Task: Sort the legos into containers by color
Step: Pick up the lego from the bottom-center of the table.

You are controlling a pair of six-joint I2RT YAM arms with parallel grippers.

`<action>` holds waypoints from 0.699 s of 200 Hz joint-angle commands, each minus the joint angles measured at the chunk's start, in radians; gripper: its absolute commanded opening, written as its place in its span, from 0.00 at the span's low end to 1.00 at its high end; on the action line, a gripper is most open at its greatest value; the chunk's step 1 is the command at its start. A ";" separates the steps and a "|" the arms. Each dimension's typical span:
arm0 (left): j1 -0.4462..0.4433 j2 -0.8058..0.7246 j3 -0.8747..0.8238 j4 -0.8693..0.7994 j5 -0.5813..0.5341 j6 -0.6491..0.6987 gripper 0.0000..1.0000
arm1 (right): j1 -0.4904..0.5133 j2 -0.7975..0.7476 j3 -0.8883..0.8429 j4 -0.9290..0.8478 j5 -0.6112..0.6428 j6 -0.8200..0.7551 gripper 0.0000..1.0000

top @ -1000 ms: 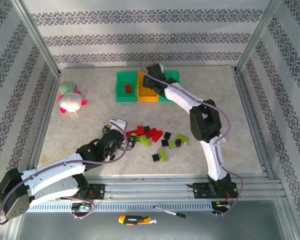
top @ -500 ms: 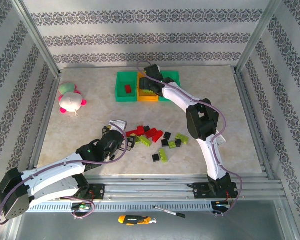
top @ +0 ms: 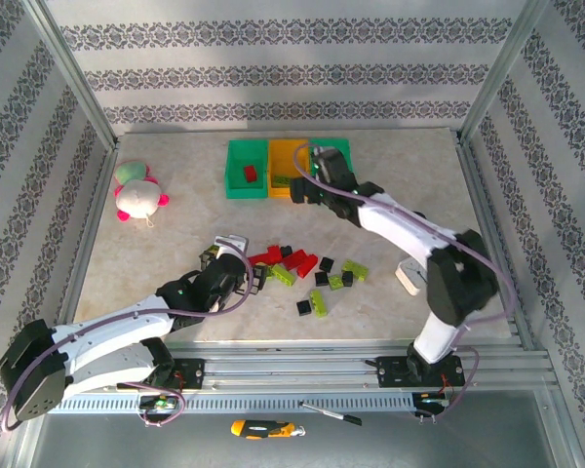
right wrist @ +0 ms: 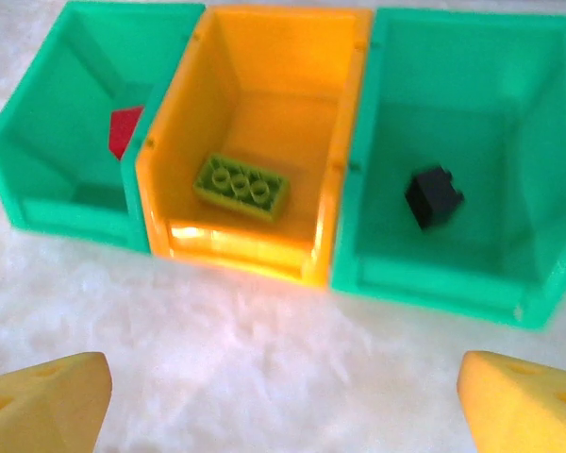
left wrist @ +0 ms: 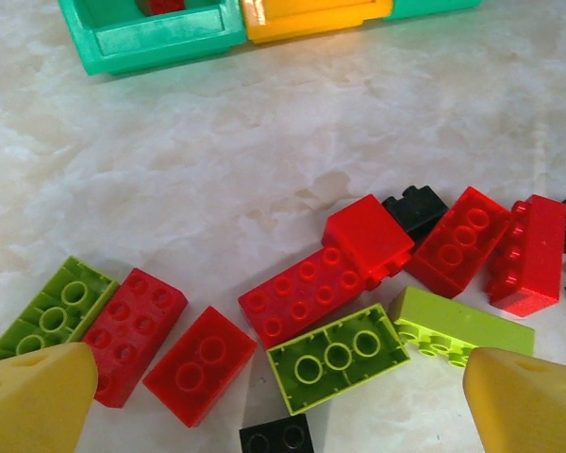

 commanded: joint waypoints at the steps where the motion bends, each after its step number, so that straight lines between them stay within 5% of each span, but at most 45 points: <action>1: -0.013 0.008 0.007 0.096 0.067 0.086 0.99 | -0.007 -0.133 -0.183 -0.039 0.009 0.060 0.93; 58: -0.012 0.017 -0.069 0.325 0.315 0.271 0.99 | -0.015 -0.368 -0.476 -0.258 -0.001 0.190 0.88; 140: -0.013 0.077 -0.034 0.320 0.449 0.308 0.99 | -0.040 -0.237 -0.483 -0.264 -0.090 0.385 0.85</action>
